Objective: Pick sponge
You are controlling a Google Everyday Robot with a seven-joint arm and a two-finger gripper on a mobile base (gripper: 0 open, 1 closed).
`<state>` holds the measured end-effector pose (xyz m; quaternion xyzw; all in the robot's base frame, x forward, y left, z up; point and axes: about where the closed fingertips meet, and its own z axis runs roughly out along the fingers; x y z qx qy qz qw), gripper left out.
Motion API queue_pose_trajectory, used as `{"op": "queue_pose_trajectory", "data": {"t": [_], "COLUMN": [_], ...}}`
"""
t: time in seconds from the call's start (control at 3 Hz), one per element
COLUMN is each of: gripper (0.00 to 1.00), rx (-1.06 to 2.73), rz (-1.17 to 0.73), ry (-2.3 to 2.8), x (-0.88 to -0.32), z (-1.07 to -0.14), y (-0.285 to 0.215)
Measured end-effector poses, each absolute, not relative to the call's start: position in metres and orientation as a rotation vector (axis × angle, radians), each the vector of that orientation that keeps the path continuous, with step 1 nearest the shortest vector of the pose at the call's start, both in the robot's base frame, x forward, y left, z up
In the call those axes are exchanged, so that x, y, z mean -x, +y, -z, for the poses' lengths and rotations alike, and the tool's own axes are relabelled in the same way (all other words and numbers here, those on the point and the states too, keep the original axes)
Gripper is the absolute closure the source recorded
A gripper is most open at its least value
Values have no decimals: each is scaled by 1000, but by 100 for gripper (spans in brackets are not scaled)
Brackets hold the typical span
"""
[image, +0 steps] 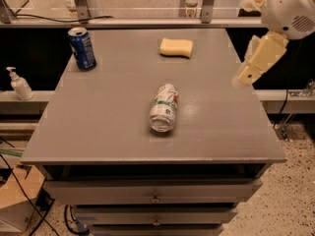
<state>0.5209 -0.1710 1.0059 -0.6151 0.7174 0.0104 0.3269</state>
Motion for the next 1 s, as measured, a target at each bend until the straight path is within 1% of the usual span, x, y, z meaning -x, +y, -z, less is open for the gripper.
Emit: {"op": "queue_pose_trajectory", "data": {"t": [0.33, 1.0], "gripper": [0, 0], "rx": [1539, 1416], "rz": [-89, -177], "ry": [1806, 1788], "x": [-553, -638], "z": [-1002, -971], "y": [-155, -140]}}
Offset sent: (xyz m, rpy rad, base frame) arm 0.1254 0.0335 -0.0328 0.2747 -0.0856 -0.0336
